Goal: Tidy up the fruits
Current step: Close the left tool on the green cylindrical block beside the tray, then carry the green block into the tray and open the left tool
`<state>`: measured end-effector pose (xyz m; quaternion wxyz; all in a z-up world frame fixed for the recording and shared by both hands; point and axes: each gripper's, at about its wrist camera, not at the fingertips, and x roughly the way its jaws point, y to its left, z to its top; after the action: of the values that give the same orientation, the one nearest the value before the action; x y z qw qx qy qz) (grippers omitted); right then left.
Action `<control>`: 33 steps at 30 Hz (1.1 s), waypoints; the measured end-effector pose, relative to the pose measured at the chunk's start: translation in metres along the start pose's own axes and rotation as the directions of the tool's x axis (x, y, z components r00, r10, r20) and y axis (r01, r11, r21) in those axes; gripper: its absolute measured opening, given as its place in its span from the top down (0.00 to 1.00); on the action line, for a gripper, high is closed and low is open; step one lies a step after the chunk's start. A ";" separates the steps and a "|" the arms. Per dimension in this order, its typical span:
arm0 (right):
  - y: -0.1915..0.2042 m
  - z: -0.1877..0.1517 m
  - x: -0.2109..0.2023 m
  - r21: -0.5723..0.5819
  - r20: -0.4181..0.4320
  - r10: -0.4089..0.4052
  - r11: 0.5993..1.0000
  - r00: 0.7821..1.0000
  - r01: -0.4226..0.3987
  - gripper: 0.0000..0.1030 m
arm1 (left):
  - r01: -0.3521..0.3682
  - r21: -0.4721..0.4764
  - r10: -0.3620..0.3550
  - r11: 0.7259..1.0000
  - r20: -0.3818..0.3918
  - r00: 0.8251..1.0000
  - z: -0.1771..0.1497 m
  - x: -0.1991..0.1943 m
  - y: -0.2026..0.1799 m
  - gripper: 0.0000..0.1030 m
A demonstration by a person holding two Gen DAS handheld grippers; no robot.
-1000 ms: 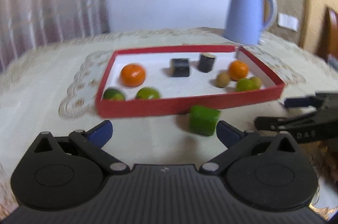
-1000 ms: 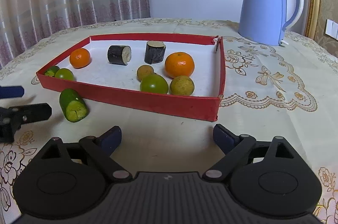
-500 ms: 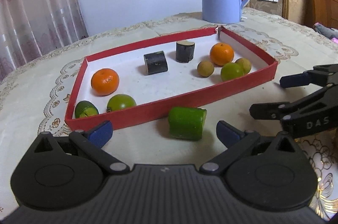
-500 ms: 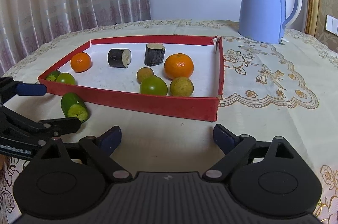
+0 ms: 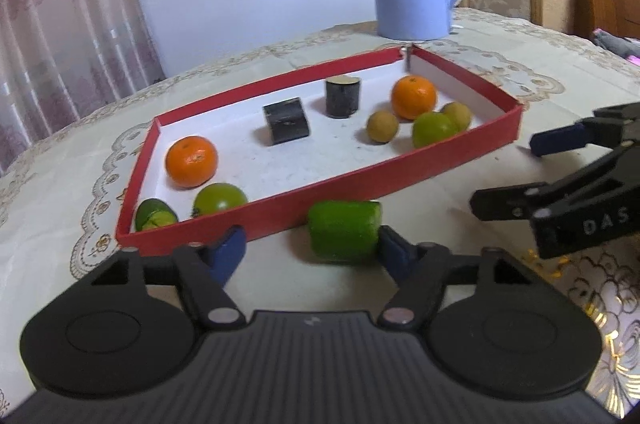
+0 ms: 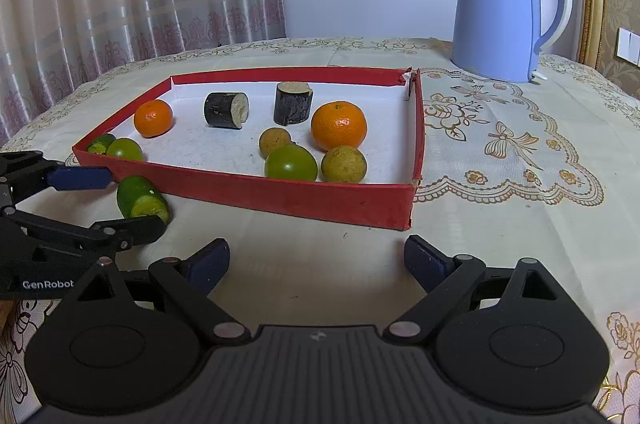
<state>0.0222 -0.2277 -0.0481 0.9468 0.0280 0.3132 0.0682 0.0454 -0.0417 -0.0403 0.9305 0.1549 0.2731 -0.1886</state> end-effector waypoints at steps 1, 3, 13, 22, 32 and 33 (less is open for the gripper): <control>0.000 0.000 0.000 0.000 0.000 0.000 1.000 1.000 0.000 0.08 | 0.004 0.006 -0.004 1.000 0.003 1.000 0.000 -0.001 -0.001 0.34; 0.000 0.000 0.000 0.000 0.000 0.000 1.000 1.000 0.000 0.08 | 0.021 0.001 -0.021 1.000 0.002 1.000 0.000 0.000 -0.002 0.35; 0.000 0.000 0.000 0.000 0.000 0.000 1.000 1.000 0.000 0.08 | 0.086 -0.038 -0.086 0.996 -0.014 0.996 0.004 -0.001 -0.002 0.69; 0.000 0.000 0.000 0.000 0.000 0.000 1.000 1.000 0.000 0.08 | 0.073 -0.047 -0.073 0.996 -0.001 0.997 0.002 -0.006 -0.005 0.71; 0.000 0.000 0.000 0.000 0.000 0.000 1.000 1.000 0.000 0.08 | 0.060 -0.074 -0.054 0.995 0.077 0.996 0.025 -0.027 0.001 0.72; 0.000 0.000 0.000 0.000 0.000 0.000 1.000 1.000 0.000 0.08 | 0.051 -0.077 -0.045 0.996 0.082 0.996 0.028 -0.026 0.003 0.72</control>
<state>0.0222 -0.2278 -0.0481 0.9468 0.0280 0.3133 0.0683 0.0388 -0.0436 -0.0024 0.9413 0.1038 0.2465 -0.2060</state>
